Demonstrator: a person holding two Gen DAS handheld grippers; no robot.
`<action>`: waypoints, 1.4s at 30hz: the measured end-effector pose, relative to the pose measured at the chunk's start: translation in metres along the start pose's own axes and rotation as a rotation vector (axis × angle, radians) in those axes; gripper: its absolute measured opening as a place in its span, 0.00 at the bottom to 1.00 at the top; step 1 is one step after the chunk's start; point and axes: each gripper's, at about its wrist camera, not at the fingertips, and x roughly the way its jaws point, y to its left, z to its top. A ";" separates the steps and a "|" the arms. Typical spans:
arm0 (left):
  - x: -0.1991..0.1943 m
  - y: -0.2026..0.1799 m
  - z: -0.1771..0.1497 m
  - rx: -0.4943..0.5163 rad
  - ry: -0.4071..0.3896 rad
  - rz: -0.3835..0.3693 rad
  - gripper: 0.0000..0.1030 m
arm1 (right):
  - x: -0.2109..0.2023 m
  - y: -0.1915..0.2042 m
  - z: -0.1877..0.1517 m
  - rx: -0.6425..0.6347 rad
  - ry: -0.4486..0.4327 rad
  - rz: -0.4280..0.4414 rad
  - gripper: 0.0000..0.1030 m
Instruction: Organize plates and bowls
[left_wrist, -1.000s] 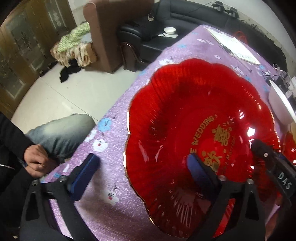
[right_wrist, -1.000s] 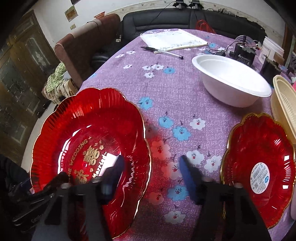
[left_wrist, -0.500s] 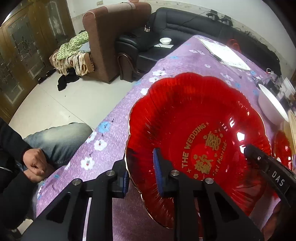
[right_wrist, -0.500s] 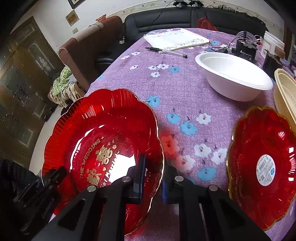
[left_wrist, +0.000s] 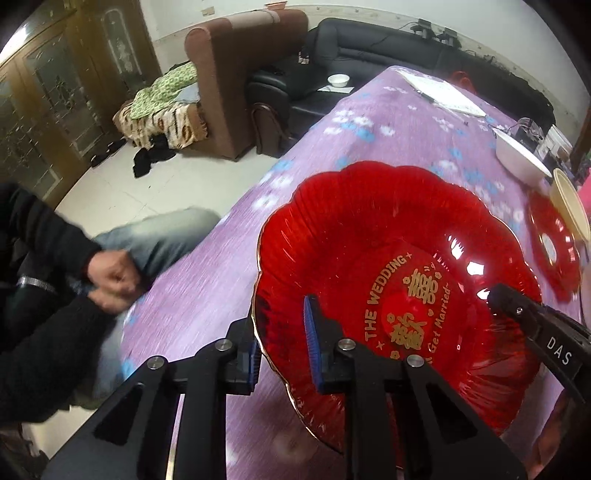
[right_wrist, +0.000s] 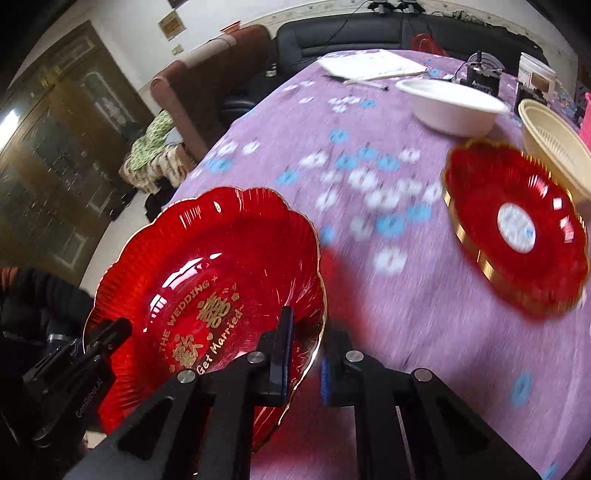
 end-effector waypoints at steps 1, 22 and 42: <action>-0.001 0.002 -0.004 -0.003 0.002 0.000 0.18 | -0.002 0.003 -0.007 -0.005 0.000 0.006 0.11; -0.124 0.037 -0.055 -0.171 -0.369 0.008 0.58 | -0.130 -0.103 -0.072 0.110 -0.295 0.102 0.65; -0.029 -0.194 0.063 0.034 0.001 -0.274 0.73 | -0.105 -0.215 -0.035 0.517 -0.302 0.283 0.70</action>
